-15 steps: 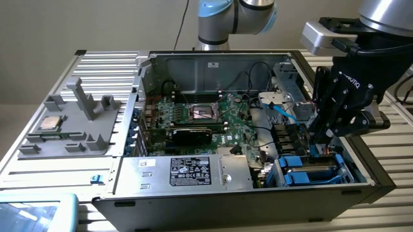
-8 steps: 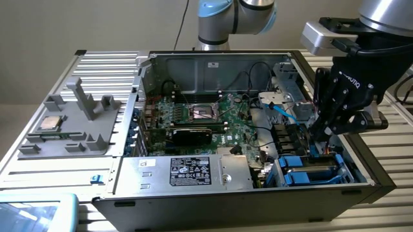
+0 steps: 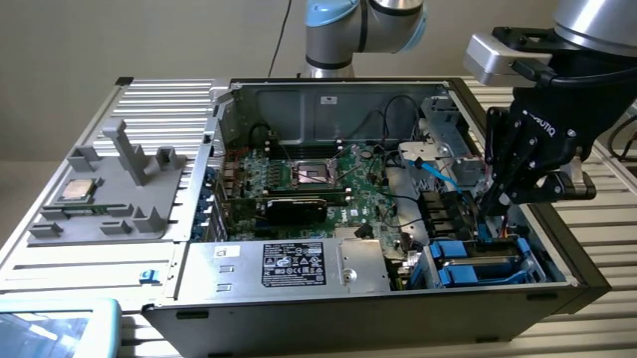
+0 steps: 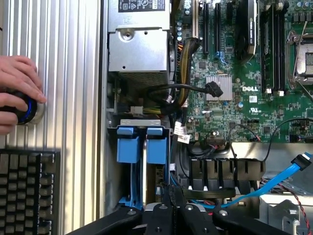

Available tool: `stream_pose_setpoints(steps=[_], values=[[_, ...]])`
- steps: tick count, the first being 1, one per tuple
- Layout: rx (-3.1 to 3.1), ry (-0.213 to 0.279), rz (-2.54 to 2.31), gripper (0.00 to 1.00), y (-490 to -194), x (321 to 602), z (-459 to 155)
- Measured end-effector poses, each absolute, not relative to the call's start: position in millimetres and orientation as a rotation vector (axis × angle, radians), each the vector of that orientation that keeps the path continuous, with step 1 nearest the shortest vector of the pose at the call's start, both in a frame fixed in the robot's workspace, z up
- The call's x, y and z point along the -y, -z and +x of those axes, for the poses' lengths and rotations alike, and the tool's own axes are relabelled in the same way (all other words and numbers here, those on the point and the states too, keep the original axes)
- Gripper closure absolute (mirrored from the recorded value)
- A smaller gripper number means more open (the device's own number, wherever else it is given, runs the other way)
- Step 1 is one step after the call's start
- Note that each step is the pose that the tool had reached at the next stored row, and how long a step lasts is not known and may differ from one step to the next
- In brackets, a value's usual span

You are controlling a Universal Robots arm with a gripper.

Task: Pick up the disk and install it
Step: 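Insert the second disk wire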

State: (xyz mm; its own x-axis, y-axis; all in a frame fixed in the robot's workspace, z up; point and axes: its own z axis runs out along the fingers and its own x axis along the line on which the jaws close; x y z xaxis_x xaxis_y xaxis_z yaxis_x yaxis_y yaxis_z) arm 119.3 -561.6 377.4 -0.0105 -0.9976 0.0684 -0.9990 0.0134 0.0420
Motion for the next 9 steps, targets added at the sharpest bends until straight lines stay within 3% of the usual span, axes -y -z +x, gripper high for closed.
stream_pose_setpoints(steps=[9], values=[[2.083,0.023,2.312,0.89,-376.0,561.6,118.8]])
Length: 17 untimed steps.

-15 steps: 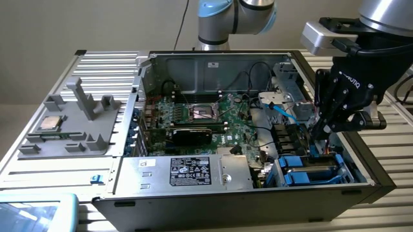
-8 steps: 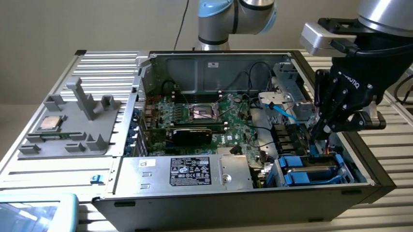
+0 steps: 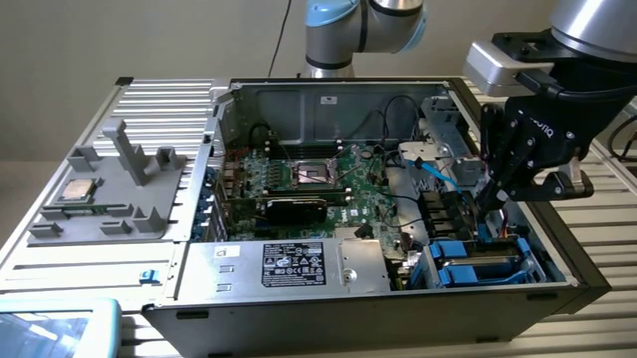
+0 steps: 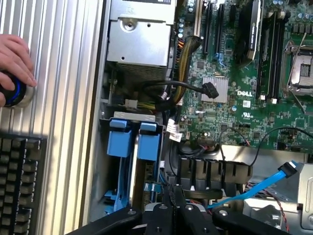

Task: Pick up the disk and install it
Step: 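Insert the second disk wire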

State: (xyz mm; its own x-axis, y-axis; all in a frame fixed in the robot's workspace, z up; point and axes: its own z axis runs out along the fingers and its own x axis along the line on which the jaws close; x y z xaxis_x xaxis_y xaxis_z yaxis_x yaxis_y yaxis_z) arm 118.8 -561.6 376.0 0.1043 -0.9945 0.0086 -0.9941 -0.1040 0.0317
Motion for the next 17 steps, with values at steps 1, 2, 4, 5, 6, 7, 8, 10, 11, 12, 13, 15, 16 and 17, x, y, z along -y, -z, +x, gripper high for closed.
stream_pose_setpoints(steps=[1,2,4,5,6,7,8,10,11,12,13,15,16,17], values=[[2.064,0.025,2.333,0.89,-375.9,561.6,118.8],[2.045,0.026,2.352,0.89,-375.9,561.6,118.8],[2.004,0.026,2.391,0.89,-375.7,561.6,118.8],[1.982,0.025,2.409,0.89,-375.6,561.6,118.8],[1.961,0.024,2.427,0.89,-375.6,561.6,118.8],[1.939,0.023,2.446,0.89,-375.5,561.7,118.8],[1.917,0.022,2.463,0.89,-375.3,561.7,118.8],[1.87,0.02,2.499,0.89,-375.1,561.6,118.8],[1.848,0.019,2.516,0.89,-375.1,561.6,118.8],[1.826,0.018,2.532,0.89,-375.0,561.6,118.8],[1.803,0.017,2.549,0.89,-374.9,561.6,118.8],[1.757,0.016,2.581,0.89,-374.6,561.6,118.8],[1.733,0.015,2.598,0.89,-374.5,561.6,118.8],[1.709,0.014,2.613,0.89,-374.4,561.6,118.8]])
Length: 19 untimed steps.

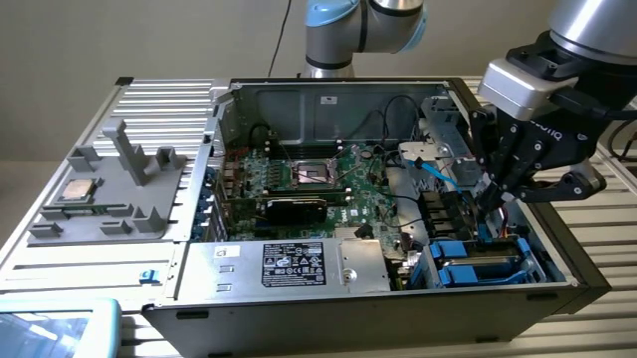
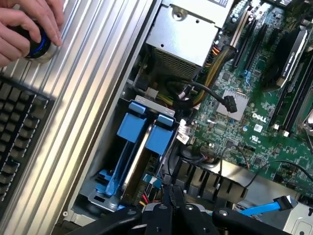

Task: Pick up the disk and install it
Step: 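Insert the second disk wire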

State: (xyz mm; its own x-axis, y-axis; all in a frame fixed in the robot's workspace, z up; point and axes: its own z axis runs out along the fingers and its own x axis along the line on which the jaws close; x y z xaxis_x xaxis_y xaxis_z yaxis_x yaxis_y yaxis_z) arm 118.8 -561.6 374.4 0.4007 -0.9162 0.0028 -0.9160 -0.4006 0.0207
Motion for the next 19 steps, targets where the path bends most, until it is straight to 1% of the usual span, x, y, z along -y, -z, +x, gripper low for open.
stream_pose_setpoints(steps=[19], values=[[1.237,0.004,2.876,0.89,-370.7,561.6,118.8]])
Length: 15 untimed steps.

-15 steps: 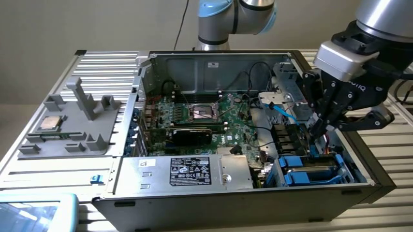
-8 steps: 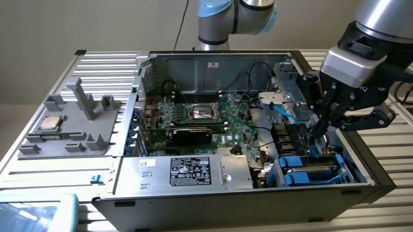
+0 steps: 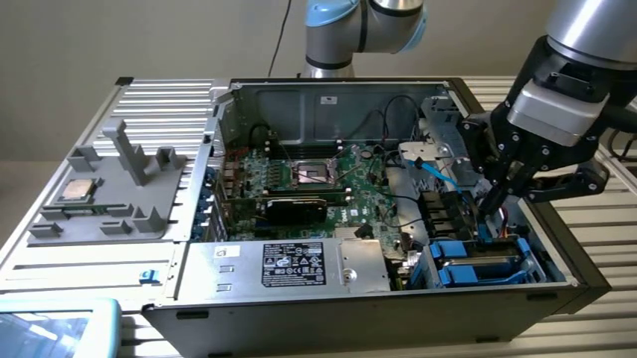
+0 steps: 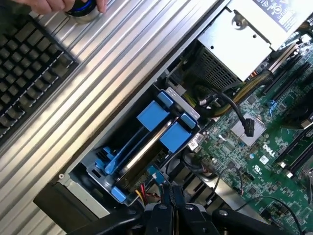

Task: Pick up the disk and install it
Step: 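Insert the second disk wire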

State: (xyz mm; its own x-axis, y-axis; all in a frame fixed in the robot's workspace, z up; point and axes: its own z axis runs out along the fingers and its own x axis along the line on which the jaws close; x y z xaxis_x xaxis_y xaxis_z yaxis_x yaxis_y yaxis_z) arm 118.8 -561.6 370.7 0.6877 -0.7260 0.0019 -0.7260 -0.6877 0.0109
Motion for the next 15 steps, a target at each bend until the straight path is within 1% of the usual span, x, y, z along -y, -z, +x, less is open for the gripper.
stream_pose_setpoints(steps=[15], values=[[0.838,0.0,3.035,0.89,-367.9,561.6,118.8]])
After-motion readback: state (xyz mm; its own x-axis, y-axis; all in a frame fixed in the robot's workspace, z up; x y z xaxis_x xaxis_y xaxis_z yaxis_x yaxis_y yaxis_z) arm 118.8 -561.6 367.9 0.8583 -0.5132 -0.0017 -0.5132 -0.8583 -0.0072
